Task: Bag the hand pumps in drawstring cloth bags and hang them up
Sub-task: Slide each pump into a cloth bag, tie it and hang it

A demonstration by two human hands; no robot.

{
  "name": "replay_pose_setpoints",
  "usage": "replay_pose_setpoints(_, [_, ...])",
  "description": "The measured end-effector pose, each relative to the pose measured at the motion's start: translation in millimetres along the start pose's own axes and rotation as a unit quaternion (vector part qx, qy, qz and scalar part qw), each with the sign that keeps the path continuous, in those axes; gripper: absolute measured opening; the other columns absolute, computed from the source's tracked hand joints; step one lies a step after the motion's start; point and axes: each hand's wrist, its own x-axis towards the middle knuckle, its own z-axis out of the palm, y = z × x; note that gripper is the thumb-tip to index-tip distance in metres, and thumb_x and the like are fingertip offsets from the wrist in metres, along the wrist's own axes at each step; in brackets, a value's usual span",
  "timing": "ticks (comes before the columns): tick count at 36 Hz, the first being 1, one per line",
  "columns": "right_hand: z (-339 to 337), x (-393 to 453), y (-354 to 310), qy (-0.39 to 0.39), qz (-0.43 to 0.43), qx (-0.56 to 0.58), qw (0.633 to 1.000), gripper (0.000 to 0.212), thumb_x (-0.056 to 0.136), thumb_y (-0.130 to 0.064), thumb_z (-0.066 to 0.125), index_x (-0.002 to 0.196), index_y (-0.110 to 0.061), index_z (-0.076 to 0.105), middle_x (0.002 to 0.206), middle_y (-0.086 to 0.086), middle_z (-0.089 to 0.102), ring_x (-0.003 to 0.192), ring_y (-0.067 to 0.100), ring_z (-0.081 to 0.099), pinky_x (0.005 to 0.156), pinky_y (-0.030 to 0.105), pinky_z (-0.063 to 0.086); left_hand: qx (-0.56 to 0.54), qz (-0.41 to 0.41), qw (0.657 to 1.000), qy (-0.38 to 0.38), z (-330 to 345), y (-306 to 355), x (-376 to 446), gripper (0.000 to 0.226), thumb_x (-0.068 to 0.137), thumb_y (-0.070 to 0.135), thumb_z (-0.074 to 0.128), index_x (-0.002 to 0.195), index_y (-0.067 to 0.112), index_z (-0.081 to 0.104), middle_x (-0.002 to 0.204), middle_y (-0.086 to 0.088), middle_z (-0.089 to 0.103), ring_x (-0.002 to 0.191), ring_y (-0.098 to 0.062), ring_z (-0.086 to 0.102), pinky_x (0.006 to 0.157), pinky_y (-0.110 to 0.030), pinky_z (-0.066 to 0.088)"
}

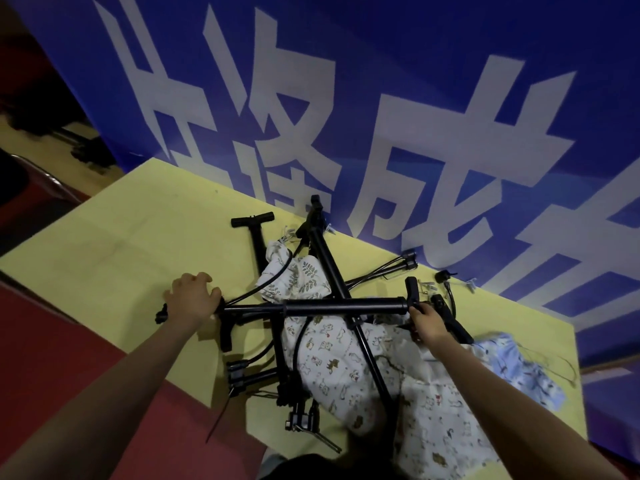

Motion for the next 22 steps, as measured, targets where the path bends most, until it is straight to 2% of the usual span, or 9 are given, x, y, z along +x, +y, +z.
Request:
replay_pose_setpoints(3, [1, 7, 6, -0.002, 0.012, -0.005, 1.000, 0.039, 0.101, -0.024, 0.045, 0.134, -0.004, 0.047, 0.078, -0.001, 0.050, 0.063, 0.013, 0.042, 0.056, 0.026, 0.033, 0.009, -0.075, 0.995, -0.057, -7, 1, 1, 0.046, 0.093, 0.040, 0.050, 0.130, 0.014, 0.049, 0.130, -0.017, 0.047, 0.122, -0.037, 0.042, 0.099, -0.045, 0.036])
replay_pose_setpoints(8, [-1, 5, 2, -0.006, 0.022, 0.011, 1.000, 0.033, 0.102, -0.021, 0.043, 0.130, -0.004, 0.049, 0.072, 0.010, 0.050, 0.057, 0.021, 0.042, 0.054, 0.031, 0.031, 0.012, -0.095, 0.991, -0.092, -14, -6, 5, 0.040, 0.092, 0.038, 0.050, 0.119, 0.008, 0.050, 0.121, -0.016, 0.053, 0.110, -0.035, 0.053, 0.085, -0.037, 0.045])
replay_pose_setpoints(10, [-5, 6, 6, -0.006, 0.031, 0.022, 0.999, 0.035, 0.102, -0.019, 0.043, 0.134, -0.006, 0.046, 0.071, 0.011, 0.050, 0.057, 0.022, 0.043, 0.055, 0.033, 0.033, -0.020, -0.095, 0.991, -0.091, -17, -10, 7, 0.033, 0.093, 0.033, 0.049, 0.106, 0.004, 0.055, 0.105, -0.016, 0.060, 0.097, -0.033, 0.059, 0.074, -0.032, 0.044])
replay_pose_setpoints(12, [-9, 8, 12, -0.003, 0.044, 0.051, 0.998, 0.039, 0.102, -0.017, 0.045, 0.139, -0.007, 0.043, 0.075, 0.015, 0.051, 0.060, 0.025, 0.045, 0.056, 0.035, 0.034, -0.064, -0.104, 0.987, -0.101, -19, -13, 7, 0.031, 0.094, 0.028, 0.048, 0.081, 0.002, 0.058, 0.083, -0.013, 0.062, 0.080, -0.030, 0.059, 0.064, -0.029, 0.040])
replay_pose_setpoints(14, [-12, 8, 15, 0.000, 0.054, 0.069, 0.996, 0.043, 0.102, -0.018, 0.045, 0.144, -0.008, 0.040, 0.086, 0.020, 0.055, 0.067, 0.028, 0.048, 0.058, 0.036, 0.036, -0.112, -0.110, 0.980, -0.125, -19, -12, 7, 0.035, 0.093, 0.024, 0.049, 0.070, 0.002, 0.062, 0.080, -0.012, 0.068, 0.071, -0.027, 0.059, 0.060, -0.028, 0.040])
replay_pose_setpoints(18, [-18, 5, 14, 0.008, 0.054, 0.074, 0.996, 0.046, 0.102, -0.017, 0.045, 0.147, -0.008, 0.036, 0.102, 0.029, 0.057, 0.071, 0.029, 0.049, 0.058, 0.035, 0.037, -0.182, -0.080, 0.970, -0.137, -20, 3, 2, 0.024, 0.086, 0.021, 0.056, 0.074, 0.010, 0.073, 0.078, -0.006, 0.073, 0.074, -0.024, 0.065, 0.071, -0.032, 0.051])
replay_pose_setpoints(20, [-20, 4, 14, 0.003, 0.052, 0.068, 0.996, 0.045, 0.102, -0.018, 0.044, 0.146, -0.009, 0.036, 0.098, 0.030, 0.055, 0.064, 0.026, 0.046, 0.056, 0.033, 0.035, -0.214, -0.059, 0.965, -0.139, -21, 19, -2, 0.020, 0.087, 0.019, 0.058, 0.077, 0.011, 0.073, 0.072, -0.003, 0.071, 0.073, -0.023, 0.065, 0.073, -0.031, 0.050])
replay_pose_setpoints(22, [-19, 2, 11, -0.008, 0.051, 0.074, 0.996, 0.045, 0.102, -0.018, 0.044, 0.146, -0.009, 0.038, 0.087, 0.020, 0.053, 0.066, 0.027, 0.047, 0.057, 0.034, 0.036, -0.238, -0.044, 0.957, -0.161, -22, 31, -3, 0.019, 0.088, 0.018, 0.057, 0.080, 0.008, 0.071, 0.075, -0.006, 0.072, 0.079, -0.027, 0.066, 0.079, -0.032, 0.051])
